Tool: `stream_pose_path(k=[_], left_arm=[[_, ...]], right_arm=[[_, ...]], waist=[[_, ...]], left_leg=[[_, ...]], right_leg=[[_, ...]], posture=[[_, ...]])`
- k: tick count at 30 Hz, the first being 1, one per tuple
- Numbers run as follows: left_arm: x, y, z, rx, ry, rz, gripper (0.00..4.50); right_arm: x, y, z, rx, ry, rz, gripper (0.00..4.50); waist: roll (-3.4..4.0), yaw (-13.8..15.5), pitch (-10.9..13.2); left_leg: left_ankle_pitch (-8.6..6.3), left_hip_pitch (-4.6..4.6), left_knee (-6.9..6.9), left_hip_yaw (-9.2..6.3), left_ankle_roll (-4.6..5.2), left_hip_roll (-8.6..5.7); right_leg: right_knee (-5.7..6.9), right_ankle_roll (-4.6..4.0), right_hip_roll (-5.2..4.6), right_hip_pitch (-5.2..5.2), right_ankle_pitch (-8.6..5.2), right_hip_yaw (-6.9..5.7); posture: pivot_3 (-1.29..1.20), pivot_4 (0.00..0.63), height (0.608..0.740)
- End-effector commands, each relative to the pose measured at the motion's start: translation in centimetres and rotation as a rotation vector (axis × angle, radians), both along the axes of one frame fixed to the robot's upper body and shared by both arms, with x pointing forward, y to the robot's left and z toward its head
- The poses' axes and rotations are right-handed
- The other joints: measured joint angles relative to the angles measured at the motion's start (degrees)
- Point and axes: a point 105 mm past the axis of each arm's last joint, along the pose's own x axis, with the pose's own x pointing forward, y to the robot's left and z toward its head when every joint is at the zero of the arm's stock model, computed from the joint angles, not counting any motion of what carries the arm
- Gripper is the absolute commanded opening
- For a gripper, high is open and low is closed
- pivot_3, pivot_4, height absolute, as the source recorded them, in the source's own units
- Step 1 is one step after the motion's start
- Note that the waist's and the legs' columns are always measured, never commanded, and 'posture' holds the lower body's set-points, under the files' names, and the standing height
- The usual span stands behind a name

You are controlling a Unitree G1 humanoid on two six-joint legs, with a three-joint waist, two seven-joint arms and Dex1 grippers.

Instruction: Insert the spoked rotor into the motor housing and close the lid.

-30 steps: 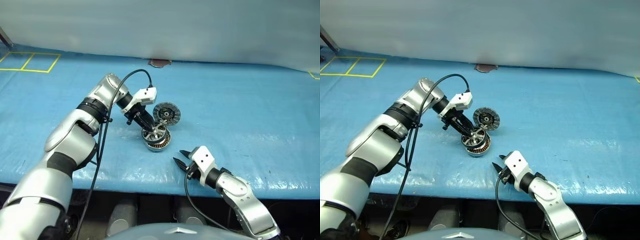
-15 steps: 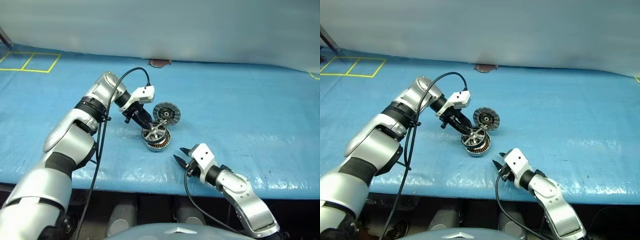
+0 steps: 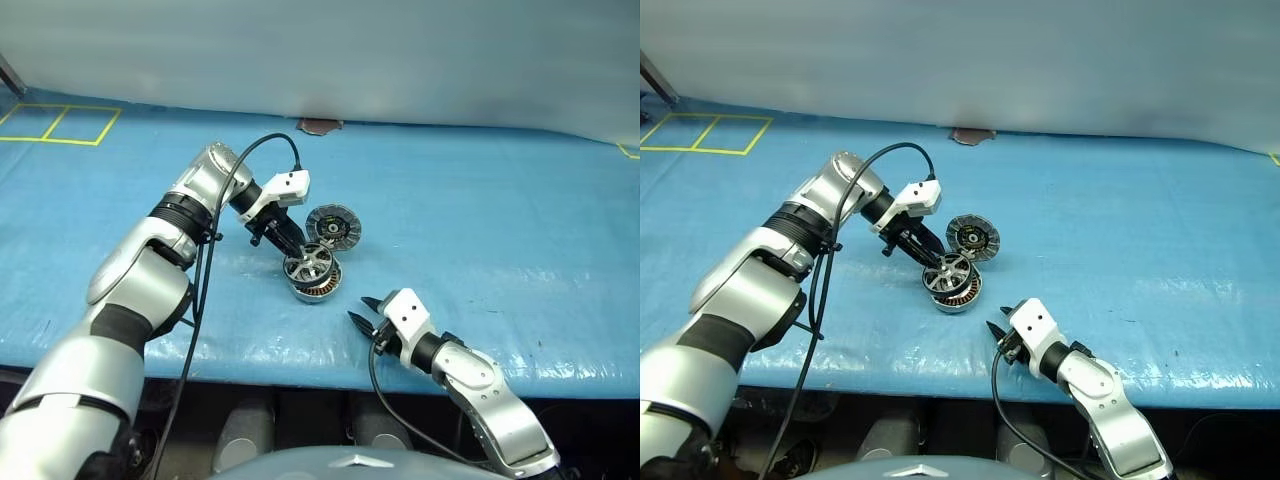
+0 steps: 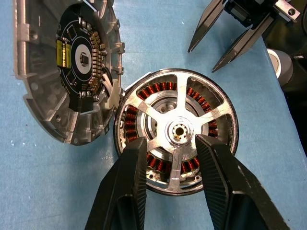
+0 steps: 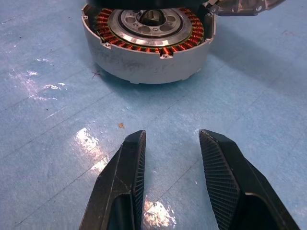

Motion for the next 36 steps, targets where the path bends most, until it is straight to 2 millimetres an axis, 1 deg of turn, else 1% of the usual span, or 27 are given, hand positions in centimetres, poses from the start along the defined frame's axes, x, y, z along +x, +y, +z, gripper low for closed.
stream_pose_path(k=[1,2,5,9,14,22,36], left_arm=[[0.3,-0.2,1.2,-0.019,-0.036,-0.013,1.72],[0.3,-0.1,1.2,-0.020,-0.039,-0.013,1.72],[0.4,-0.3,1.4,-0.029,-0.042,-0.011,2.33],[0.5,-0.3,1.7,-0.031,-0.040,0.002,3.64],[0.4,-0.2,1.7,-0.023,-0.026,0.009,3.64],[0.0,-0.1,1.3,0.004,-0.016,-0.008,3.64],[-0.4,0.3,-0.4,0.070,0.007,-0.024,3.64]], right_arm=[[0.1,0.1,1.0,0.012,-0.042,-0.001,1.86],[0.1,0.1,1.0,0.011,-0.042,-0.001,1.86],[0.2,0.0,1.1,0.005,-0.044,0.000,1.86],[0.2,0.2,1.1,0.013,-0.045,0.002,1.86],[0.3,0.6,0.9,0.028,-0.040,0.004,1.86],[0.3,0.6,0.8,0.034,-0.043,-0.003,1.86],[0.3,0.5,0.8,0.026,-0.047,-0.013,1.86]], waist=[[0.00,0.00,0.00],[0.00,0.00,0.00],[0.00,0.02,0.00],[0.00,0.02,0.00],[0.00,0.00,0.00],[0.00,0.02,0.00],[0.01,0.01,0.01]], left_leg=[[0.00,0.00,0.00,0.00,0.00,0.00],[0.00,0.00,0.00,0.00,0.00,0.00],[0.00,0.00,0.01,0.00,0.00,0.00],[0.00,0.00,0.00,0.00,0.00,0.00],[0.00,0.00,0.00,0.00,0.00,0.00],[0.00,0.00,0.01,0.00,0.00,0.00],[0.00,0.00,0.00,0.00,0.00,0.00]], right_leg=[[0.00,0.00,0.00,0.00,0.00,0.00],[0.00,0.00,0.00,0.00,0.00,0.00],[0.00,0.00,0.00,0.00,0.00,0.00],[0.00,0.00,0.00,0.00,0.00,0.00],[0.00,0.00,0.00,0.00,0.00,0.00],[0.00,0.00,0.00,0.00,0.00,0.00],[0.00,0.00,0.00,0.00,0.00,0.00]], posture=[[0.00,0.150,0.740],[0.00,0.150,0.740],[0.00,0.150,0.740],[0.00,0.150,0.740],[0.00,0.150,0.740],[0.00,0.150,0.740],[0.00,0.150,0.740]])
